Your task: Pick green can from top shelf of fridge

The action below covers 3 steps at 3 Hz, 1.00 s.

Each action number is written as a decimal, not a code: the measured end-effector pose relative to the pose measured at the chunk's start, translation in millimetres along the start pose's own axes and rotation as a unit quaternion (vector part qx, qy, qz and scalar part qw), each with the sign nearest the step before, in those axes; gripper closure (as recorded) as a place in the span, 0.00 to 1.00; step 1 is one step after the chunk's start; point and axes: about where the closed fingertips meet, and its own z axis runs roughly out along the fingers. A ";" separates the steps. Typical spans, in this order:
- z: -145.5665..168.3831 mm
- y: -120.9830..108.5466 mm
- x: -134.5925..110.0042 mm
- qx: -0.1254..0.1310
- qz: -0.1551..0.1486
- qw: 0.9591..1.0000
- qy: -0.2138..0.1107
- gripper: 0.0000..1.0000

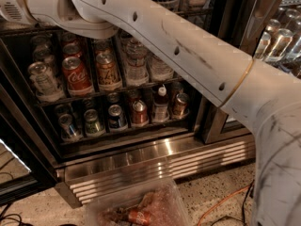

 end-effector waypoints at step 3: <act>-40.4 39.3 -3.1 0.008 0.010 0.999 0.044 1.00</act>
Offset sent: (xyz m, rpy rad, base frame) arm -0.0475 -0.0477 -0.0174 -0.0912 0.0411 -0.0628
